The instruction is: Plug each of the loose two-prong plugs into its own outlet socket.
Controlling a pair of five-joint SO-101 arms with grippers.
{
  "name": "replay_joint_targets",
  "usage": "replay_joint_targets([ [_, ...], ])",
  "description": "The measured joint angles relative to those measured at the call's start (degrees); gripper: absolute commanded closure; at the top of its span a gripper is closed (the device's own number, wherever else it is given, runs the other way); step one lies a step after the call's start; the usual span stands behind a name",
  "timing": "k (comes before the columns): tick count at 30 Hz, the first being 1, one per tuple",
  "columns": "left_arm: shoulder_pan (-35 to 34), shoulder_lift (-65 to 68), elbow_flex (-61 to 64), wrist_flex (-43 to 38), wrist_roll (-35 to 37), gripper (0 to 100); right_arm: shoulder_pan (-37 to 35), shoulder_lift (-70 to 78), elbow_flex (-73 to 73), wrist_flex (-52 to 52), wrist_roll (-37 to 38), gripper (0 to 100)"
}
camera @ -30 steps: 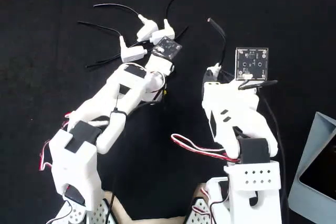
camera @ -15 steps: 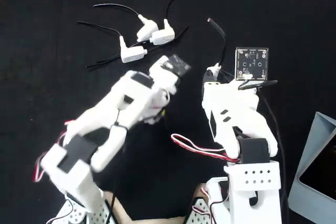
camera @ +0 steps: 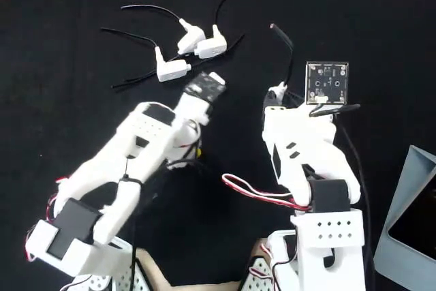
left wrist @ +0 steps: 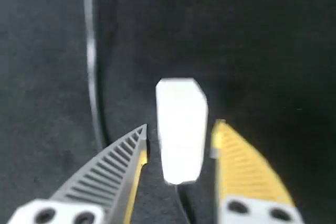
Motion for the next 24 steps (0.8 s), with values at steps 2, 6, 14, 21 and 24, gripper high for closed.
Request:
replay_joint_targets([
  [2,-1.58,-0.18,0.09,-0.18,0.00,74,0.00,0.00,0.00,0.00,0.00,98.6],
  [6,-4.92,-0.18,0.00,-0.53,-0.26,74,0.00,0.00,0.00,0.00,0.00,98.6],
  [14,-12.84,-0.18,-1.76,-0.53,-4.31,74,0.00,0.00,0.00,0.00,0.00,98.6],
  [21,-16.26,-4.40,-3.16,2.73,-4.92,74,-2.64,0.00,0.53,0.00,0.00,98.6],
  [24,-16.53,-9.49,-3.52,6.51,-4.92,74,-6.24,-0.09,1.32,-0.09,0.00,98.6],
])
